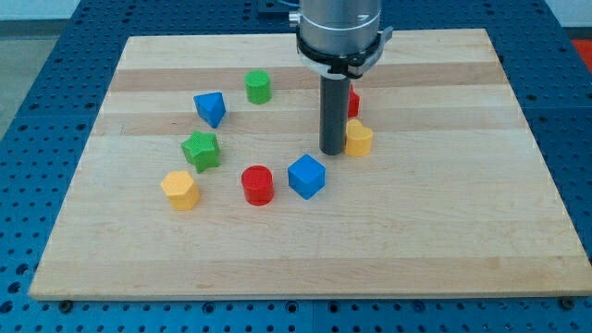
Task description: Push the red star left a bit
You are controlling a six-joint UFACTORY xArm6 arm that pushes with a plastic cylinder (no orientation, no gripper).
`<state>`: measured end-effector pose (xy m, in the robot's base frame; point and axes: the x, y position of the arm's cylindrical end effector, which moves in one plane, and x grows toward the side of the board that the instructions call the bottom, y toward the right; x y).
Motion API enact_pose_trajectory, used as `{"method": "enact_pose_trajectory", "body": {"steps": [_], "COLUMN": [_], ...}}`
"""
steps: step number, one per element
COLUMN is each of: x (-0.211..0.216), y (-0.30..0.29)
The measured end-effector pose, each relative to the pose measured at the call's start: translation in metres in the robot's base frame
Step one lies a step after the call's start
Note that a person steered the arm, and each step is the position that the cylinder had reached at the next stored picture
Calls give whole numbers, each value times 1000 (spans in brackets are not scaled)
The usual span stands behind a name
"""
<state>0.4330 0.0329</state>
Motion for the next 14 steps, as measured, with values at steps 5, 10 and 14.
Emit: {"method": "enact_pose_trajectory", "body": {"steps": [5,10,14], "x": [-12,-37,-83], "y": [-54,-62,-43]}}
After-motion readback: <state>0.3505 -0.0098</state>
